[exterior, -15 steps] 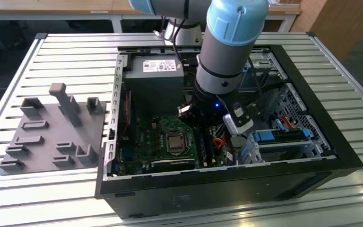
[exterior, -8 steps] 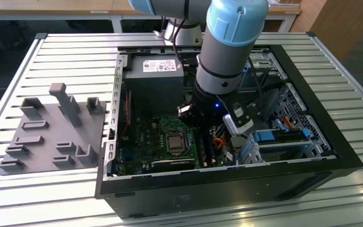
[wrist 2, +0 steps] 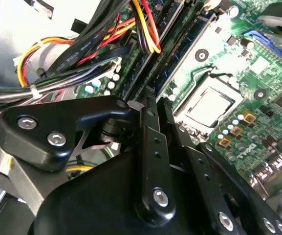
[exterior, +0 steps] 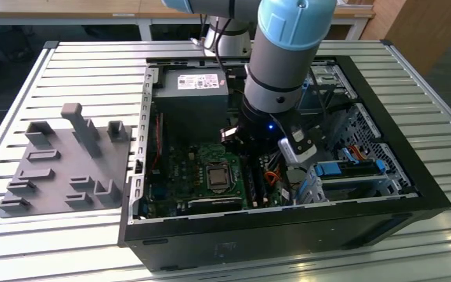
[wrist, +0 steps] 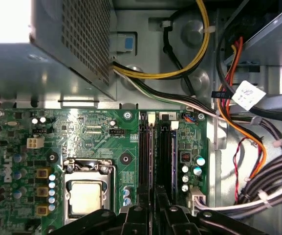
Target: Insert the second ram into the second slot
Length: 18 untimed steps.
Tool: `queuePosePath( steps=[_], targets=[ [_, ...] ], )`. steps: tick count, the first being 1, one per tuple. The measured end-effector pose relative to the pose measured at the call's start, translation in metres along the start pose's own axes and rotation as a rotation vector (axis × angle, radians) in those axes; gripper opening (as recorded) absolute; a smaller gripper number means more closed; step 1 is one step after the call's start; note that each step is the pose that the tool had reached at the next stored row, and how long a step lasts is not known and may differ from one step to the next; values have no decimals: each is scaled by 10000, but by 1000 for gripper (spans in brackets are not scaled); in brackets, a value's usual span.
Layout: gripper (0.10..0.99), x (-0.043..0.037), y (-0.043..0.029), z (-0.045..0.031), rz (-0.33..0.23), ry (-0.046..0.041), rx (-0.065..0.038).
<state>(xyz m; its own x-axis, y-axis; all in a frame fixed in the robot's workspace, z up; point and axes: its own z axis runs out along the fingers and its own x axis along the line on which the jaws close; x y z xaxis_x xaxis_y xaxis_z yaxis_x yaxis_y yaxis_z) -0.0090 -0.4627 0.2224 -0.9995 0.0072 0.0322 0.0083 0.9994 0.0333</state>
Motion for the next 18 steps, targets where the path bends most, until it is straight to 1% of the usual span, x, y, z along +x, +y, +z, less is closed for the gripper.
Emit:
queuePosePath(
  steps=[4, 5, 9, 10, 11, 12, 18],
  targets=[
    [208, 4, 4, -118, 0, 2, 1],
    [208, 4, 4, -134, 0, 3, 2],
    [196, 4, 5, -137, 0, 1, -2],
    [129, 5, 4, -140, 0, 2, 1],
    [129, 4, 5, -140, 0, 2, 0],
    [106, 4, 5, -140, 0, 2, -1],
    [106, -4, 4, -112, 0, 3, 2]
  ],
)
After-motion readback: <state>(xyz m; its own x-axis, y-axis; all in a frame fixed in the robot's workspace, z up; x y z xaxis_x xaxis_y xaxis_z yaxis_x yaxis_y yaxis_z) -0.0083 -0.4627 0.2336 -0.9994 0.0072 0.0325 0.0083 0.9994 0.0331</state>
